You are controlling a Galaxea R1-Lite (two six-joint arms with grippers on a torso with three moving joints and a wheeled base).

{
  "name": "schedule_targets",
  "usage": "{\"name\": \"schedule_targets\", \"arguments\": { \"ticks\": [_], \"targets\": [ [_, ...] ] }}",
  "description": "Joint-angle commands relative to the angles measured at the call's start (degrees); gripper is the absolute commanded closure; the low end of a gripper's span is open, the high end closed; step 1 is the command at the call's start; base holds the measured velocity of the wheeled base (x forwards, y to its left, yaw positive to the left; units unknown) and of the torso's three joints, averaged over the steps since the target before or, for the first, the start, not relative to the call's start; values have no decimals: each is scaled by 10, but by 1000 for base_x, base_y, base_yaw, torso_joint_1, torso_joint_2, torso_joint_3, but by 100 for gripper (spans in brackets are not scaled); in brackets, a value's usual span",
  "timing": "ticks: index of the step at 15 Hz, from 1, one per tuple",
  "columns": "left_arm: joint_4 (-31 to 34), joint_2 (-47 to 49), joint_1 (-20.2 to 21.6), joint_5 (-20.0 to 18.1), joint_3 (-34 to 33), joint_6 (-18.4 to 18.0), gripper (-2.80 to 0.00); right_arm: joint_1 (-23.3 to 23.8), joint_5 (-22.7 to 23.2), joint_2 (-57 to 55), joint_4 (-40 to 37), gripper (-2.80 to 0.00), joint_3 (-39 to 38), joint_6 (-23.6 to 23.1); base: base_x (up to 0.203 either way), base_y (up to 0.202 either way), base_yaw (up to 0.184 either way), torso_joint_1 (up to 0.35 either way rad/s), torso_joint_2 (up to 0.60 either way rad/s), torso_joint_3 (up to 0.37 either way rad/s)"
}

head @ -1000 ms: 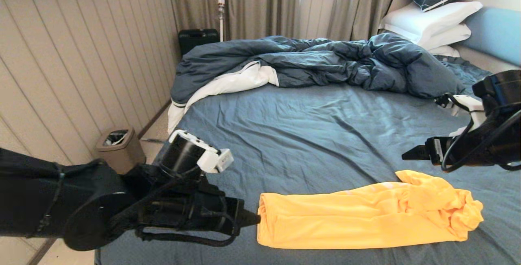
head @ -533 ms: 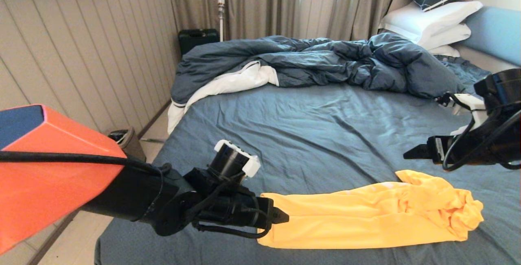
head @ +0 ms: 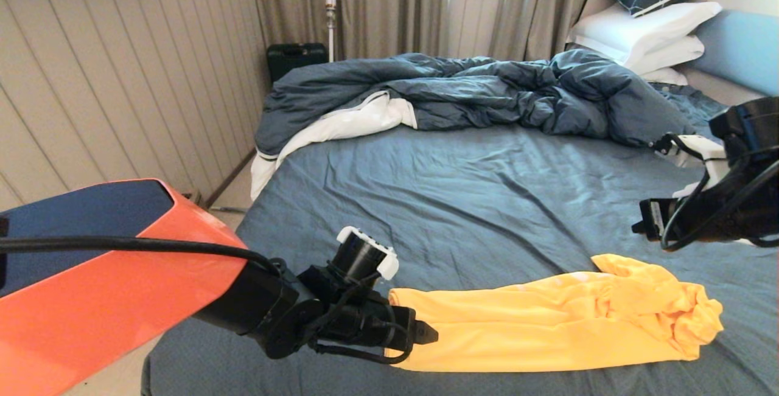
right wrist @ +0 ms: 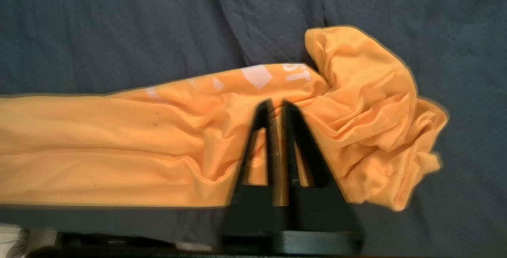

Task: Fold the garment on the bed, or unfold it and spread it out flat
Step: Unford the yellow T-shirt

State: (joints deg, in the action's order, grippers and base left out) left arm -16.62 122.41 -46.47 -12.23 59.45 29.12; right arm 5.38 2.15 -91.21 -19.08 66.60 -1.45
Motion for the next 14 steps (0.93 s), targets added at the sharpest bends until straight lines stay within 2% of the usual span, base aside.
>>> {"name": "schedule_targets", "arguments": {
  "ticks": [1, 7, 8, 14],
  "targets": [
    [-12, 15, 4, 8, 3, -1, -280, -1, 0, 0, -1, 0, 0, 0, 0, 0, 0, 0, 0, 0],
    [-18, 25, 3, 11, 13, -2, -280, -1, 0, -4, 3, 0, 1, 0, 0, 0, 0, 0, 0, 0],
    [-18, 24, 2, 11, 10, -2, 0, -1, 0, -4, 3, 0, 1, 0, 0, 0, 0, 0, 0, 0],
    [-18, -2, 2, 1, -14, 3, 0, -1, 0, -4, 0, 0, 6, 0, 0, 0, 0, 0, 0, 0]
  ]
}}
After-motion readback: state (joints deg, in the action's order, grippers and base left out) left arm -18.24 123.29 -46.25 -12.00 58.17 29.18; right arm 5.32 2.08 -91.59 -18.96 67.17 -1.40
